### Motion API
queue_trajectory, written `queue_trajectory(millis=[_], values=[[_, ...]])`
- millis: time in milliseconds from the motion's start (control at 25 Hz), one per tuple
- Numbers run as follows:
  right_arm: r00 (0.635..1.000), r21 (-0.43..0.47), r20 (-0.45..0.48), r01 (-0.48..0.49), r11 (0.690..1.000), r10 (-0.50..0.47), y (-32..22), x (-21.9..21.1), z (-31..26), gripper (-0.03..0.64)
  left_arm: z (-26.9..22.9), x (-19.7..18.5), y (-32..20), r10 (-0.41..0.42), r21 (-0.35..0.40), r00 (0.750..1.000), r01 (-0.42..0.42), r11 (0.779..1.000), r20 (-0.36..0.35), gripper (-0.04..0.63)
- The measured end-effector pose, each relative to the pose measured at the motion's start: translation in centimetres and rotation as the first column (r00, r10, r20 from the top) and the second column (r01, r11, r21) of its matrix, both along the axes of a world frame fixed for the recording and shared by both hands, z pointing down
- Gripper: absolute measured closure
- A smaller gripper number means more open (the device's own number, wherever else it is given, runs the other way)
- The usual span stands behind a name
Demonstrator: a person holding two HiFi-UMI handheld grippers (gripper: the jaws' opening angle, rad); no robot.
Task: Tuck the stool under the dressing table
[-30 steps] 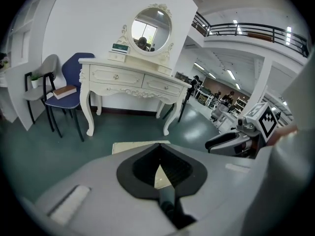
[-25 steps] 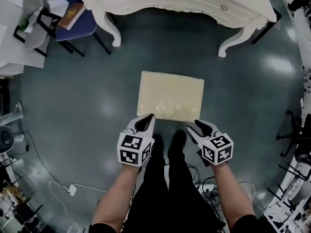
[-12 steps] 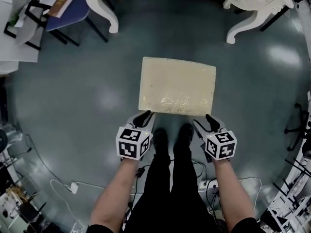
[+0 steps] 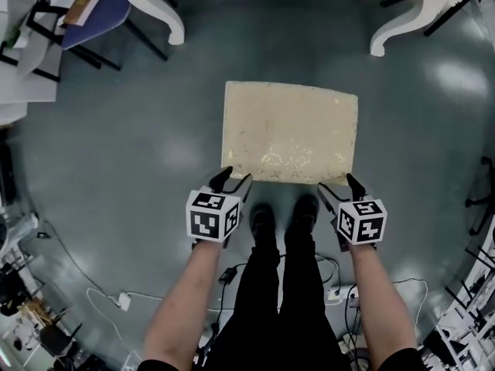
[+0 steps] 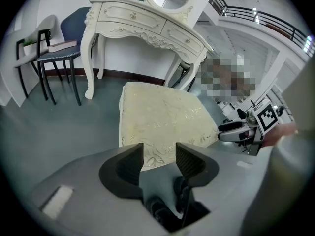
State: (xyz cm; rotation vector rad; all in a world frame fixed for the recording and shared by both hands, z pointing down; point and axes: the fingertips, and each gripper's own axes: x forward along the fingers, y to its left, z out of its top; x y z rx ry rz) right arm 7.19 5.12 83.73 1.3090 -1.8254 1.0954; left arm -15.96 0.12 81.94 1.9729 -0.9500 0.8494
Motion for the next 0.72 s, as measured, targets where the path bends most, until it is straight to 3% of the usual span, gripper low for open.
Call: queue_trajectory(millis=[320,520,640,720], values=[[0.998,-0.032,-0.069,0.011,0.999,-0.013,-0.9,1.3,1.6,0.232,1.5,-0.2,-0.2,0.037,0.037,0.994,-0.041,0.998,0.103,0.35],[0.999,-0.075,-0.05,0.016,0.997,-0.02,-1.0,1.0,2.0,0.235,1.2,-0.1,-0.1,0.009,0.044,0.996,-0.013,0.999,0.094,0.304],[0.999,-0.087,-0.039,0.025,0.996,-0.028,-1.3,1.0,2.2,0.236,1.6,-0.4,-0.6,-0.026,0.032,0.995,0.023,0.999,0.095,0.207],[0.999,-0.084,-0.034,0.026,0.996,-0.029,-1.2,1.0,2.3,0.238,2.2,-0.5,-0.9,-0.028,0.018,0.995,0.026,0.999,0.097,0.215]])
